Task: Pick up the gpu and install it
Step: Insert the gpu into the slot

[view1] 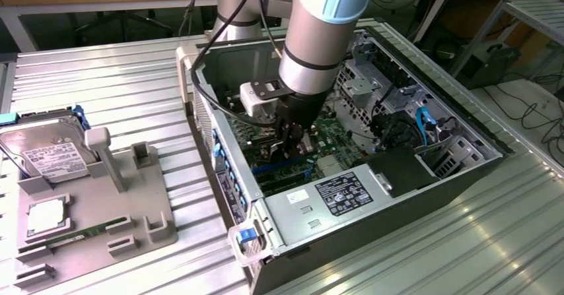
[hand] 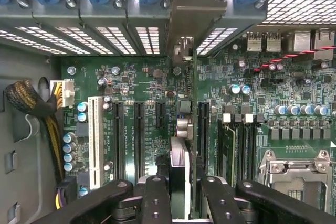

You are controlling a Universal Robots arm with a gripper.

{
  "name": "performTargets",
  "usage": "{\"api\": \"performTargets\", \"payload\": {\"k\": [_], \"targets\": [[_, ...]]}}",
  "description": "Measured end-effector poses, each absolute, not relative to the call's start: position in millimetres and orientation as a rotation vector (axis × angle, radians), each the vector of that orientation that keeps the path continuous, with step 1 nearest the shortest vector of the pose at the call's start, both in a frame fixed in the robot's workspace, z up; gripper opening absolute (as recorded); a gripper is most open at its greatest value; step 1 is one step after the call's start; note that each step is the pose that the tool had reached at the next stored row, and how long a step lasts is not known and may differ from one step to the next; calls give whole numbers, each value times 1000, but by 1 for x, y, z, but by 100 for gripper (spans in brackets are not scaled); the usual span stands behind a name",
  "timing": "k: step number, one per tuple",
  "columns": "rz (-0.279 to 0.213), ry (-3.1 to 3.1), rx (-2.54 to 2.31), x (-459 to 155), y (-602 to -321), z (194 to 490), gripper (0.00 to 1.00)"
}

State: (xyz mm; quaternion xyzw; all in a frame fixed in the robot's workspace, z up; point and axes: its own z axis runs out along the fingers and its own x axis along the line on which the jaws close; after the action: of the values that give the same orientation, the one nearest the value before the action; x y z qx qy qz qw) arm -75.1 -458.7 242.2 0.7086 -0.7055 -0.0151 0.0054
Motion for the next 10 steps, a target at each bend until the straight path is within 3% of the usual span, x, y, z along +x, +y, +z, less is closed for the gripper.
{"api": "performTargets", "payload": {"k": [10], "targets": [[-57, -2204, 2214, -75, -459, 230, 27]]}}
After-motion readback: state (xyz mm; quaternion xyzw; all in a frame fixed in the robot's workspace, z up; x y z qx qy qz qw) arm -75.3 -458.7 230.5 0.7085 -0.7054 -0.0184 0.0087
